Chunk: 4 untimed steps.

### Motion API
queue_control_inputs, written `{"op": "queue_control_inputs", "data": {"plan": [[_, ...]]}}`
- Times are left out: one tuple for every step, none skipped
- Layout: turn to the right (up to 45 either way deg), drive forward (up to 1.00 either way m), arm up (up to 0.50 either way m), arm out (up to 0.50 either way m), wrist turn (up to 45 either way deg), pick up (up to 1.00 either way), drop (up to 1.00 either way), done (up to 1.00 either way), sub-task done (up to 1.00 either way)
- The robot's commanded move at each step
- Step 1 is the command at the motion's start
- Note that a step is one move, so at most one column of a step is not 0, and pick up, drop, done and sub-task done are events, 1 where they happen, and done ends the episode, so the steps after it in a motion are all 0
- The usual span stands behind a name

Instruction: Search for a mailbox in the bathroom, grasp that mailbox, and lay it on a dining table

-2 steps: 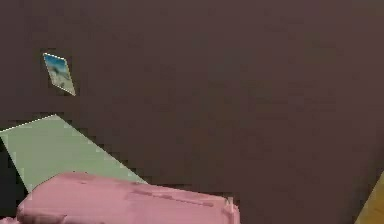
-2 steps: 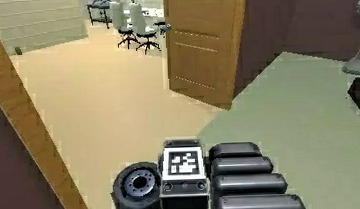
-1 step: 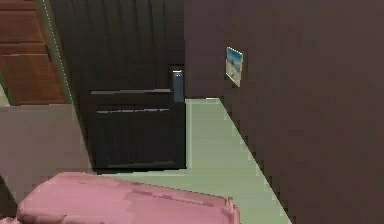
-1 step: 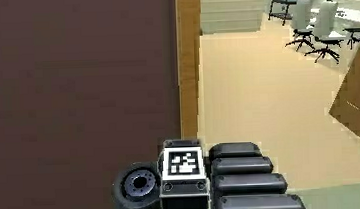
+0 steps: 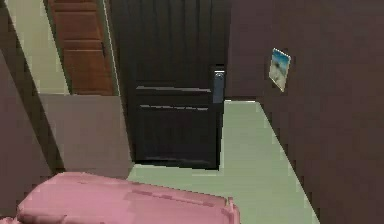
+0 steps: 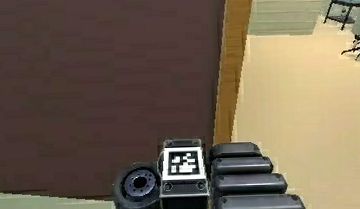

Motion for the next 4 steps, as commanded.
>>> {"op": "queue_control_inputs", "data": {"plan": [[-3.0,0.0,0.0,0.0,0.0,0.0,0.0,0.0,0.0],[0.0,0.9,0.0,0.0,0.0,0.0,0.0,0.0,0.0],[-30.0,0.0,0.0,0.0,0.0,0.0,0.0,0.0,0.0],[0.0,0.4,0.0,0.0,0.0,0.0,0.0,0.0,0.0]]}}
